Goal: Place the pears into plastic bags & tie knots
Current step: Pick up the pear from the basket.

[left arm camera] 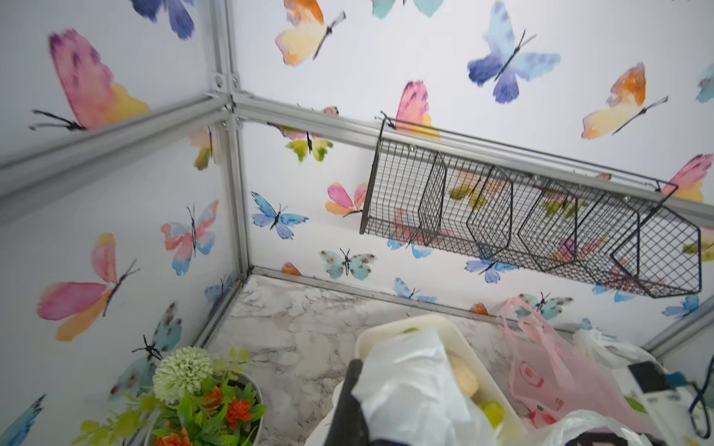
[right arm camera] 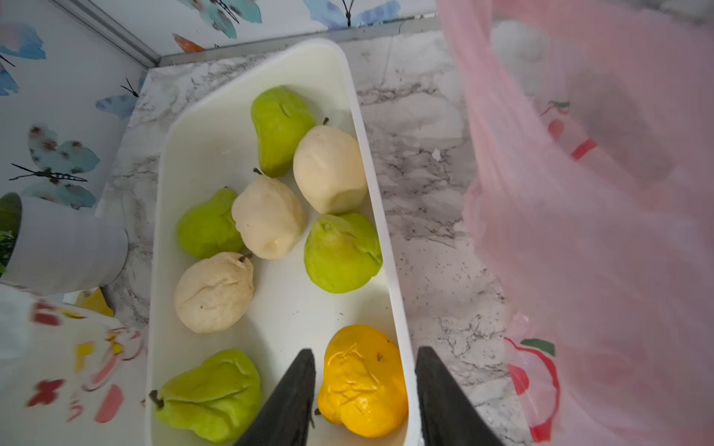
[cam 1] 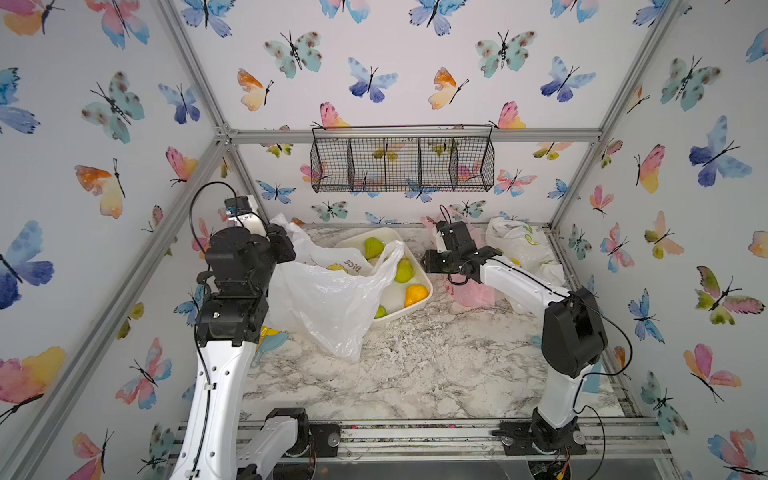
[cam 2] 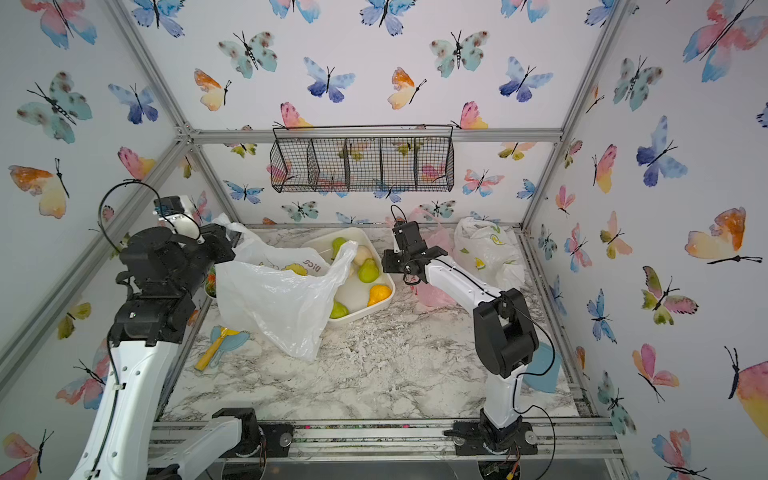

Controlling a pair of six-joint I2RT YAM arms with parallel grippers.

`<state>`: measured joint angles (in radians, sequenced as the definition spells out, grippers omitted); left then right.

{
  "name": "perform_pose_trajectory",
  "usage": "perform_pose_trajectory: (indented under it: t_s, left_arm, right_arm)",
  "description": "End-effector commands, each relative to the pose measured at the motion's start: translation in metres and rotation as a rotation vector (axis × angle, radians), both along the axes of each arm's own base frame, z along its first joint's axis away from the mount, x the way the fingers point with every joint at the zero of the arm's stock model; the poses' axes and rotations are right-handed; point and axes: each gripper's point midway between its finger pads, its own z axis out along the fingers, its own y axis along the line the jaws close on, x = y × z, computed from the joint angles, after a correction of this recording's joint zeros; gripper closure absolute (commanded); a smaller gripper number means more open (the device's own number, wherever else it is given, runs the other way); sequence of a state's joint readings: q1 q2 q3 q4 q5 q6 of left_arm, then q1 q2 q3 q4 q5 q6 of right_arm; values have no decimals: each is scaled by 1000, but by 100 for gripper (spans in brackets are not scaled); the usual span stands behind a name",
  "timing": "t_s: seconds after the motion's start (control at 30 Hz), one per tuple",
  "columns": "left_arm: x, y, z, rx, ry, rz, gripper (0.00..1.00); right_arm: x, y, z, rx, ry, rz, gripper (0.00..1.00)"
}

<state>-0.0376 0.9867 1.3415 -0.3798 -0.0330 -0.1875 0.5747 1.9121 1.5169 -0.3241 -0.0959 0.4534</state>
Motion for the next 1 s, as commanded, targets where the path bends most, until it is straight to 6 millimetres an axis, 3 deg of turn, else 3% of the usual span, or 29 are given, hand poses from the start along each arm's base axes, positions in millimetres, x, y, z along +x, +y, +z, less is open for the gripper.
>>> perform_pose_trajectory:
  t_s: [0.0,0.1,0.33,0.63,0.7,0.77,0.87,0.97]
  left_arm:
    - [2,-21,-7,-17,14,-108,100]
    - [7,-36,-17,-44,10,-190,100]
    - [6,-31,-17,-5,17,-166,100]
    - [9,-48,-28,-53,28,-257,100]
    - [8,-49,-29,-51,30,-260,100]
    - [8,-49,-31,-44,33,-259,100]
    - [9,-49,-35,-37,38,-263,100]
    - [11,-55,-38,-42,36,-294,100]
  right_arm:
    - [3,34,-13,31,0,61,47]
    - [10,44,-34,-2,10,54,34]
    - [35,51,-79,-46,35,-28,21]
    - [58,71,-106,-114,-17,-147,24]
    - [59,70,-101,-110,-30,-156,31]
    - [55,71,-83,-85,-50,-132,39]
    - [39,67,-33,-24,-107,-74,44]
    - [18,47,11,12,-154,-35,47]
